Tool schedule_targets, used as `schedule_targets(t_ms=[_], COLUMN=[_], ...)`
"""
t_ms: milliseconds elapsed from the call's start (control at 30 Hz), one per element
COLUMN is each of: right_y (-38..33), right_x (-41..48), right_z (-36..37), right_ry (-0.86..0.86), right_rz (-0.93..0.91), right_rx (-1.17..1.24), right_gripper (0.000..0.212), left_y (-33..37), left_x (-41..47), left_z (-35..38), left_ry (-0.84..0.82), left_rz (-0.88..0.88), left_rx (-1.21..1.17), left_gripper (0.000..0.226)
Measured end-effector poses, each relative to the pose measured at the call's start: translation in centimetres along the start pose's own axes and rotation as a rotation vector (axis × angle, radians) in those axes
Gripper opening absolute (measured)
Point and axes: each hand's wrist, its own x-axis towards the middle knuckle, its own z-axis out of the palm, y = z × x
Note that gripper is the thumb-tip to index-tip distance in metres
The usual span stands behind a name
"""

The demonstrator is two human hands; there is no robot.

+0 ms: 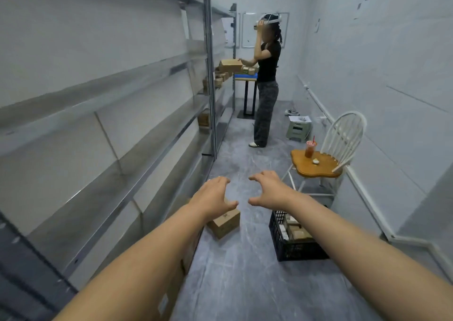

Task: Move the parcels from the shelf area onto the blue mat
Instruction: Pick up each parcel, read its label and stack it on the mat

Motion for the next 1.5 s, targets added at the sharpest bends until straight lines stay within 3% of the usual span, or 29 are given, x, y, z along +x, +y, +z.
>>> schedule_targets(t_ms=[467,700,1033,1267,1500], right_y=[16.8,18.6,19.4,21.6,27.9], right_x=[22.3,32.5,50.7,61.6,70.6], right_z=[-3.3,-0.5,4.1,10.5,23.7], right_ry=[-0.091,-0.211,-0.302,-0.400,-0.500], right_rz=[0.035,-0.047,0.018,0.068,0.077], right_rx=[0.021,0.032,0.071,0.106,0.105], right_gripper=[0.068,0.069,0.070,0.073,0.071], left_y=[-0.8,-5.3,-17.2,-26.7,-35.2], left_x=[23.3,31.3,44.2,52.3,55.9], left_z=[5.6,7.9,11.4,16.3,30.0], left_ry=[-0.008,-0.081,-0.165,-0.197,-0.244], left_rz=[-0.180,-0.272,-0.463,-0.622,-0.811], left_rx=[-0.043,-0.097,-0.266,-0.321,-0.511], left_gripper=[0.076,0.076,0.069,0.059,0.046])
